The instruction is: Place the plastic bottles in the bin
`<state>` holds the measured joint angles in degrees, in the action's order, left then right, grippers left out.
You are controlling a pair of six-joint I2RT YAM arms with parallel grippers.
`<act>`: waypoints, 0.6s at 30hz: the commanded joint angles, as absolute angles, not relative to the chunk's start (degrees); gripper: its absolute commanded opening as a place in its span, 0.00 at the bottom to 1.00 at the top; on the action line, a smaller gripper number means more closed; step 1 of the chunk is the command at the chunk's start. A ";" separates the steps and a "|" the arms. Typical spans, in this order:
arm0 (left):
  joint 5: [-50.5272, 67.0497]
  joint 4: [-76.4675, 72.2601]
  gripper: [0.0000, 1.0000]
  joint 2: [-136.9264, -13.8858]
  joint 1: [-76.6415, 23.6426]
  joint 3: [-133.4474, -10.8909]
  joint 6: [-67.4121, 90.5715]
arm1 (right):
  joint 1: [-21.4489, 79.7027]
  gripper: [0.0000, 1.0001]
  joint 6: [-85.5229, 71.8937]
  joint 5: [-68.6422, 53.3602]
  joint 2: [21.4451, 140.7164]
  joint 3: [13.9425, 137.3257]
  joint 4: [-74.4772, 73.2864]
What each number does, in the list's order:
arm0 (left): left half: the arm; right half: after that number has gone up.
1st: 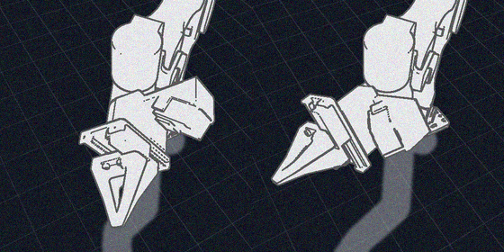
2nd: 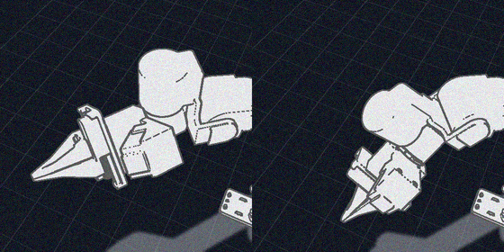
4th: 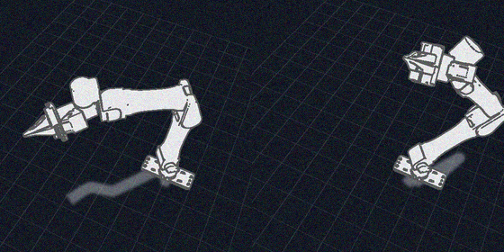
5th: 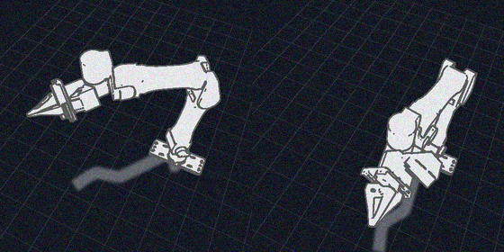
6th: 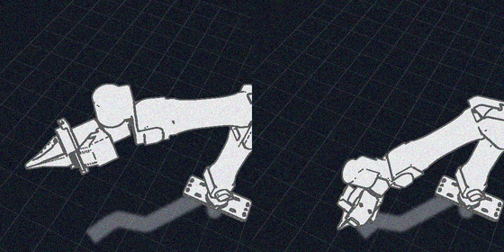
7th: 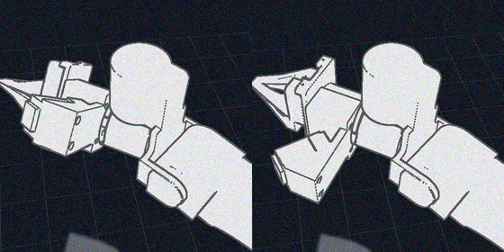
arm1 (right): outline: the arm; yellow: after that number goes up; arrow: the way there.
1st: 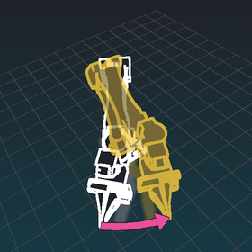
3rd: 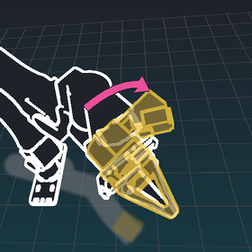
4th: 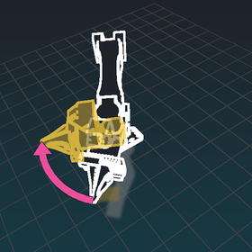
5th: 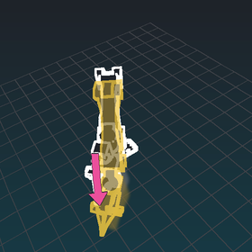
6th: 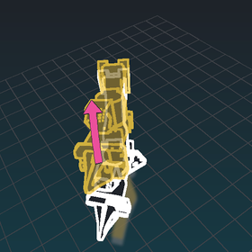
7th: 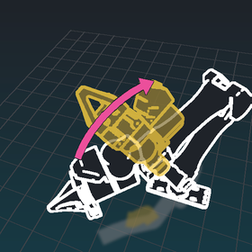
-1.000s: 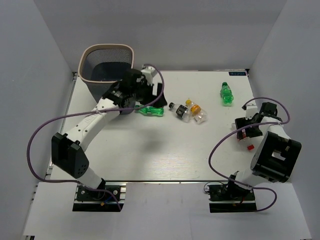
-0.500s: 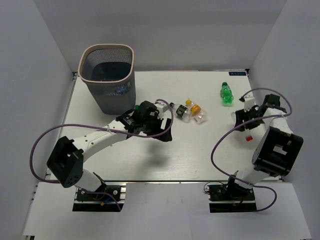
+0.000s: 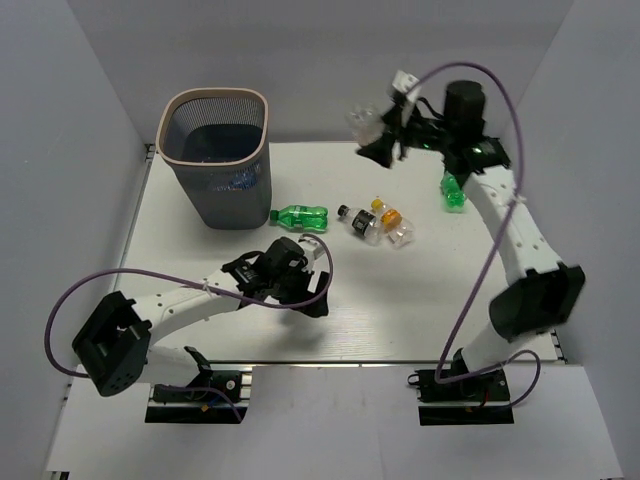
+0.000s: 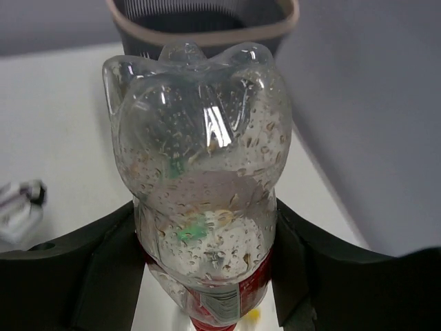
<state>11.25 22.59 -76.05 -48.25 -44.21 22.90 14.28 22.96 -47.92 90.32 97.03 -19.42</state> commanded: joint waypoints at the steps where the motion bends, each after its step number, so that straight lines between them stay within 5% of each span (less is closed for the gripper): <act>1: 9.76 19.95 1.00 -71.81 -49.30 -42.19 23.82 | 20.64 0.17 7.22 -44.85 99.00 108.23 4.95; 6: 9.23 17.93 1.00 -68.92 -49.83 -39.02 26.98 | 30.30 0.17 -1.02 -40.26 113.88 132.15 10.09; 12: 8.09 17.93 1.00 -67.24 -50.36 -37.88 26.98 | 37.61 0.17 -6.94 -34.72 118.56 128.06 33.70; 18: 7.48 20.12 1.00 -66.71 -50.89 -38.50 27.51 | 42.97 0.24 -11.08 -26.92 130.23 138.47 40.44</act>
<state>8.84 19.44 -68.75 -50.50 -38.06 26.85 42.00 -7.38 -34.26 125.45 132.18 31.53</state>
